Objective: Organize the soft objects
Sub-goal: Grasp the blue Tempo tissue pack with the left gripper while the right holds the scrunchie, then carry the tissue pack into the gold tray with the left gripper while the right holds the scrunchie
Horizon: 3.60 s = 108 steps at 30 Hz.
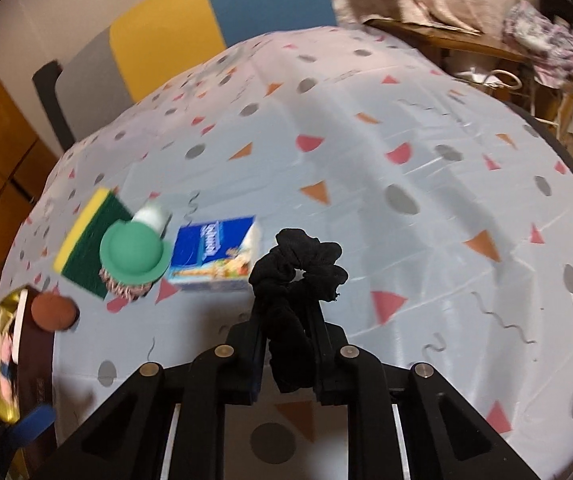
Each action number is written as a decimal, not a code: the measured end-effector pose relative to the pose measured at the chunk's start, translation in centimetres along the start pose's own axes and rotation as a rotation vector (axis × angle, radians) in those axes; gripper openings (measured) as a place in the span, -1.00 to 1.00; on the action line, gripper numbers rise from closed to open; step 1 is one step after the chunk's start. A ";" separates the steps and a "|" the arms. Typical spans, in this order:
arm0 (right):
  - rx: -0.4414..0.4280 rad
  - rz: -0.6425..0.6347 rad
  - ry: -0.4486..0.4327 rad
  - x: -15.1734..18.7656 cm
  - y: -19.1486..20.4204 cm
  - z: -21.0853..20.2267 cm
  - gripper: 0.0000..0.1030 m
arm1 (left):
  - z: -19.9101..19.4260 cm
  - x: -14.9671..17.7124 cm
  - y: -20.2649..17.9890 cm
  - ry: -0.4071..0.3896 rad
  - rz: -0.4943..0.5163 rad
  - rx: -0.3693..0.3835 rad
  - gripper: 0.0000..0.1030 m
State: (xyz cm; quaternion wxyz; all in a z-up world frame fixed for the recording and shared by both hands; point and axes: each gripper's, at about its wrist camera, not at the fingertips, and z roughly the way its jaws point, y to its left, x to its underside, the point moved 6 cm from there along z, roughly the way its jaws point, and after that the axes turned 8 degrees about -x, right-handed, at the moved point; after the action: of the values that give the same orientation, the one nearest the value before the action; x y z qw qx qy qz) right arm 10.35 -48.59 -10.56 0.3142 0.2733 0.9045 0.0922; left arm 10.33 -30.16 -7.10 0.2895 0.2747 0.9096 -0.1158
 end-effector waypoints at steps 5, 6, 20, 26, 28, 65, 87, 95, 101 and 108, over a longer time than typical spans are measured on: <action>0.049 0.037 -0.047 -1.3 -1.9 -1.1 -0.64 | 4.3 -3.4 -2.3 0.002 0.048 0.034 0.18; 0.053 0.048 -0.051 -1.5 -2.1 -1.1 -0.64 | 5.1 -3.9 -2.6 0.009 0.052 0.031 0.18; 0.021 0.141 -0.059 -1.9 -3.9 -1.3 -0.64 | 12.4 -6.0 -4.9 0.114 0.091 0.199 0.16; 0.007 0.215 -0.089 -2.2 -5.3 -2.2 -0.64 | 9.1 -4.4 -8.2 0.020 0.283 0.210 0.16; 0.015 0.224 -0.100 -2.3 -5.6 -2.5 -0.64 | 9.2 -5.4 -7.6 -0.001 0.254 0.125 0.18; 0.006 0.233 -0.071 -2.0 -5.3 -1.6 -0.64 | 15.2 -7.5 -9.0 0.043 0.387 -0.042 0.25; -0.037 0.155 -0.070 -2.0 -3.3 -1.3 -0.64 | 8.2 0.0 -3.1 0.024 0.104 -0.010 0.02; -0.046 0.053 -0.057 -1.4 -0.9 -1.0 -0.64 | 3.3 2.9 0.2 -0.023 0.041 -0.037 0.02; -0.048 -0.079 -0.042 -0.4 2.0 -0.6 -0.64 | -0.6 4.7 2.7 -0.057 0.001 -0.020 0.02; -0.075 -0.196 -0.038 0.6 4.8 -0.2 -0.64 | -4.1 6.4 6.9 -0.091 -0.069 -0.046 0.02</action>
State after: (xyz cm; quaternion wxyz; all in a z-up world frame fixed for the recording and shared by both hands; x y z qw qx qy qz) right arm 11.91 -44.30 -9.05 0.3490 0.1731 0.9167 0.0894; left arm 7.92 -20.19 -7.92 0.3325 0.2308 0.9069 -0.1173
